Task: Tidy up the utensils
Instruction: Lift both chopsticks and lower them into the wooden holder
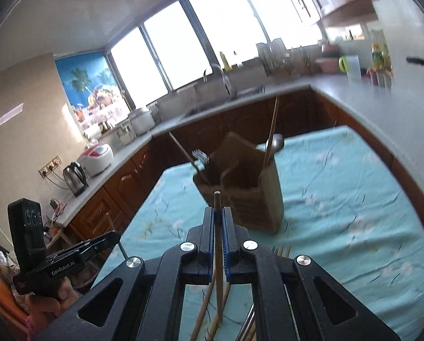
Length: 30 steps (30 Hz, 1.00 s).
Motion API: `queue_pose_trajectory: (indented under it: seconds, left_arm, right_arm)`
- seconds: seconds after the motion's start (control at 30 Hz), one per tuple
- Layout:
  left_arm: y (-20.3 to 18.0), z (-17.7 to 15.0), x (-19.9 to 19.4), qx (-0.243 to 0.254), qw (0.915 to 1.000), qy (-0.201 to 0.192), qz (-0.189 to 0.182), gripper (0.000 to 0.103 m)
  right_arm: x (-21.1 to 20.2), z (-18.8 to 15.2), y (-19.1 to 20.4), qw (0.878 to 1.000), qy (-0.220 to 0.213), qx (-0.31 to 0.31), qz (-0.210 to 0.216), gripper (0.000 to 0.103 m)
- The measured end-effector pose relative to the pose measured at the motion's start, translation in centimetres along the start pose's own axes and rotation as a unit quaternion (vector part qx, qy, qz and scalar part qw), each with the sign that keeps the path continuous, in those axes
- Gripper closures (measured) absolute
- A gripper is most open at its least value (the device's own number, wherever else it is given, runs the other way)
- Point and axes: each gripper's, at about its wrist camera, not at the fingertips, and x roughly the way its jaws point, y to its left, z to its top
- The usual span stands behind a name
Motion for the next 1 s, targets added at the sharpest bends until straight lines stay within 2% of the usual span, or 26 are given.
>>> queue_pose_trajectory:
  seconds: [0.2, 0.67, 0.83, 1.0]
  left_arm:
    - [0.2, 0.9, -0.1, -0.003, 0.9999, -0.014, 0.002, 0.099]
    - [0.2, 2.5, 0.4, -0.013, 0.9992, -0.038, 0.003, 0.099]
    - [-0.4, 4.9, 0.8, -0.006, 0.9982, -0.06, 0.005, 0.099]
    - [-1.9, 8.7, 1.1, 0.021, 0.9951, -0.096, 0.011, 0.099]
  right_arm:
    - [-0.5, 1.2, 0.0, 1.0, -0.021, -0.004, -0.004, 0.098]
    - [-0.4, 1.8, -1.0, 0.999, -0.031, 0.001, -0.012, 0.098]
    - [-0.2, 3.5, -1.2, 0.999, -0.045, -0.002, -0.017, 0.098]
    - [-0.4, 7.0, -1.3, 0.996, -0.081, -0.01, -0.027, 0.098]
